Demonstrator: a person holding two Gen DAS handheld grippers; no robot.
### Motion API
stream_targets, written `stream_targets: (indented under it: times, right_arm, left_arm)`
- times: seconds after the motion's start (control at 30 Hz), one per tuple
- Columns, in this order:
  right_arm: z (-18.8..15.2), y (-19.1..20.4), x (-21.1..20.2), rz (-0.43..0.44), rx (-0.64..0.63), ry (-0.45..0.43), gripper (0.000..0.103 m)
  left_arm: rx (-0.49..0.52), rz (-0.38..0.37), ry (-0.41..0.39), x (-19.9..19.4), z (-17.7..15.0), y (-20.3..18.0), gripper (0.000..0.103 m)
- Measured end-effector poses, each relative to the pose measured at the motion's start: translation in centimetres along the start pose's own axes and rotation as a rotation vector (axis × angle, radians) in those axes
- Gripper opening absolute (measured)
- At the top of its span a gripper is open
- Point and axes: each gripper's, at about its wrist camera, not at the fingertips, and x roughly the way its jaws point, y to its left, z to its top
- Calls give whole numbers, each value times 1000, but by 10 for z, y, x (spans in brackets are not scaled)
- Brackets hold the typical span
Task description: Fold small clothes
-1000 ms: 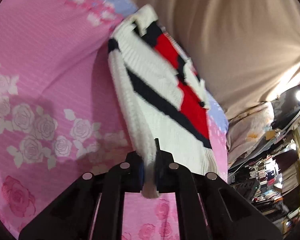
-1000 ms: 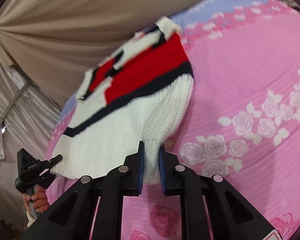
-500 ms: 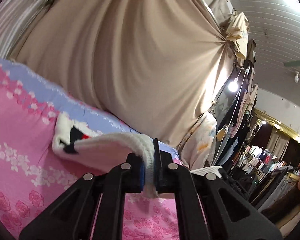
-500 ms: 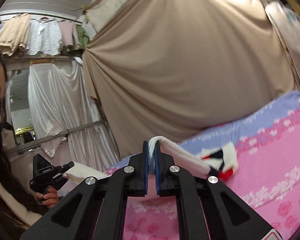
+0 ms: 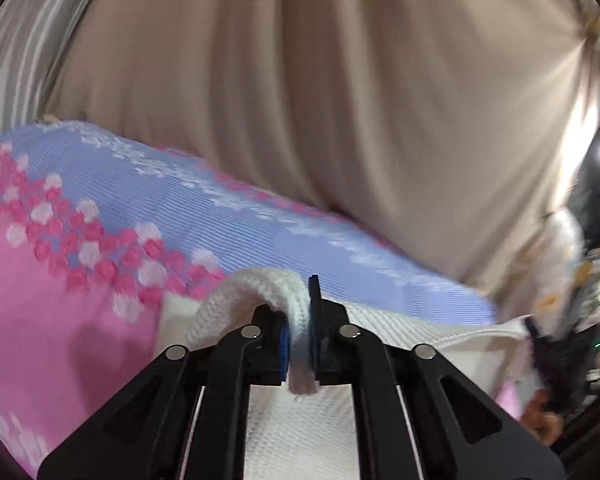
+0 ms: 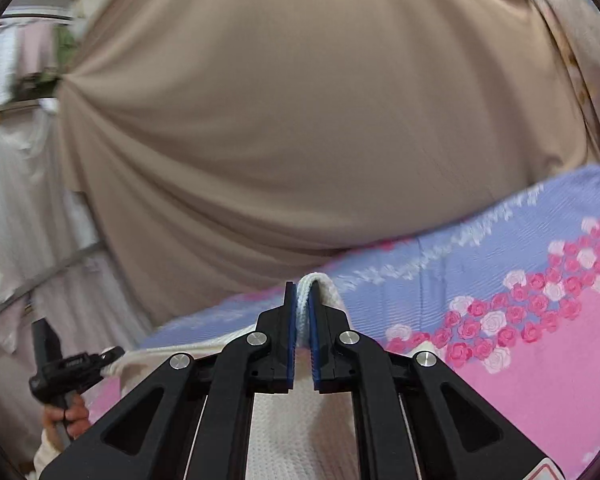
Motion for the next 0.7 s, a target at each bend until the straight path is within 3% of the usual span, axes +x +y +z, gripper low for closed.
stream_targets:
  times: [0.07,0.1,0.13,0.17,0.23,0.27,0.3,0.4,0.5,0.63,0.7]
  right_arm:
    - [-1,-8,25,-167,33,9,14]
    - [-4,-9,25,-198,27,-4,14]
    - [-9,-10,19,-209,22,-21,17]
    - [-17,-11,8,-215,7,-34,23]
    - [-39,-15,-15,-249,-39,-23,53]
    - [-52,-17,-25,-258,-61,-5,53]
    - [-64,-19,-34,-266,-79,21,53]
    - [-105,-33,-52,-301,-96,127,55]
    - [-138,-44,-59,-316,-64,212,58]
    - [-153,-52,-58,-256,16,246,58]
    - [-153,-53,-53,-232,41,252,58]
  left_arm:
    - [68,150,82,48,2,-2,13]
    - [61,211,140,63,-1,2,14]
    - [39,219,163,66,-5,7,15]
    - [6,155,155,57,-14,13,22]
    - [-8,123,113,31,-29,20,63]
    - [-6,121,84,12,-40,24,80]
    - [0,106,59,-4,-51,27,86]
    - [-5,76,72,-42,-85,41,88]
    - [-83,73,136,-53,-117,64,88]
    - [-178,78,189,-50,-139,83,85]
    - [-232,80,209,-47,-143,90,74]
